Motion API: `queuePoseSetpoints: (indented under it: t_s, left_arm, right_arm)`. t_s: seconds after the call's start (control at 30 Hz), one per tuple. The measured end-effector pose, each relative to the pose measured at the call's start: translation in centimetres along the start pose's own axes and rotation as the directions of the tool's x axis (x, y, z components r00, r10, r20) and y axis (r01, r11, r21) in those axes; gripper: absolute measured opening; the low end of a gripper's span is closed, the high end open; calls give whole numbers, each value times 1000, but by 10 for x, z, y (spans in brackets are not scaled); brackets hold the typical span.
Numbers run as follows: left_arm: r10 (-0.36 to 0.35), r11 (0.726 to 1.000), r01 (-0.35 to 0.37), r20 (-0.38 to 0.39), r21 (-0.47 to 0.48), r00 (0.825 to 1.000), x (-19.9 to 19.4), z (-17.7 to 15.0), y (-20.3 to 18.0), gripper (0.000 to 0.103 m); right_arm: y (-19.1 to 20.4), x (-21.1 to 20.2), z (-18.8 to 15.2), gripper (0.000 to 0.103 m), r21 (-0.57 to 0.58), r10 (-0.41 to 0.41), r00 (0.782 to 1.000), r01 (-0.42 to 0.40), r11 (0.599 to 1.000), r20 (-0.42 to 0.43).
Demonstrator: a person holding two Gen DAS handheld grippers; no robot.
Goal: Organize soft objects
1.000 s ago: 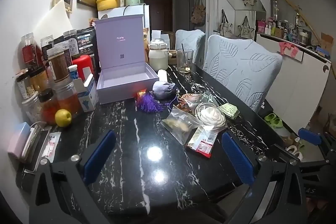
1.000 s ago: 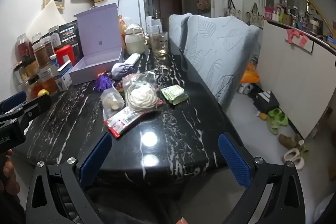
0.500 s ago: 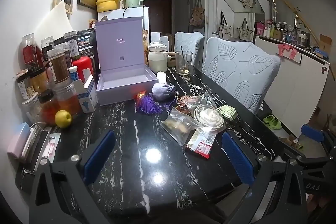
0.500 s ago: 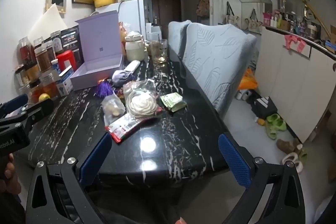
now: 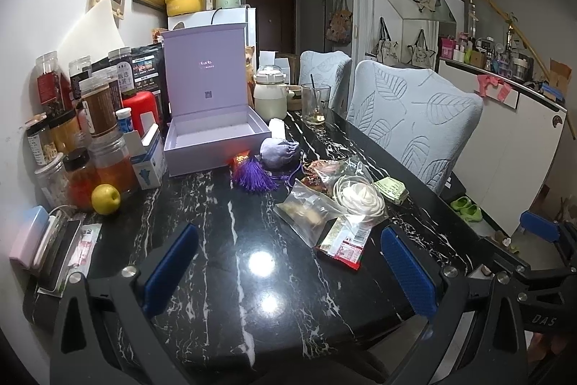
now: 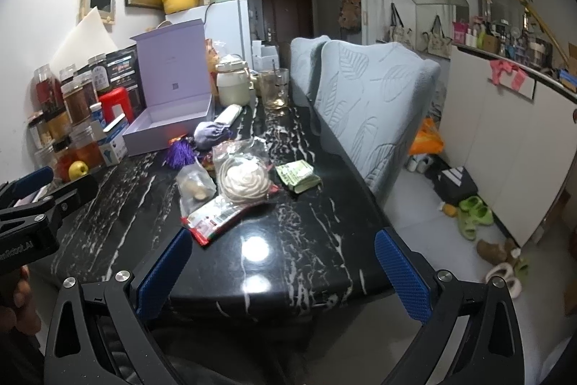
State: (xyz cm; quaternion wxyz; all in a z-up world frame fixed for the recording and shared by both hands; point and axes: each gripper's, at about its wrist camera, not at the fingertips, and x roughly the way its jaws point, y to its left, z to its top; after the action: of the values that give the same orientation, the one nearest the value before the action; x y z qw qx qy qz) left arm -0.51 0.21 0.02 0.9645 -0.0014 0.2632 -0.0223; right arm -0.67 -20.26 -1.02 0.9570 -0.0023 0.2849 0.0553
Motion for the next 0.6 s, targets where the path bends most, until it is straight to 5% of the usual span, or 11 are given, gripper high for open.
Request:
queuePoseSetpoints:
  t_s: [0.6]
  left_arm:
    - [-8,1000,8,-6,1,1000,1,-2,-1,103]
  right_arm:
    - [1,-1,-2,103,10,-21,1000,21,1000,-3]
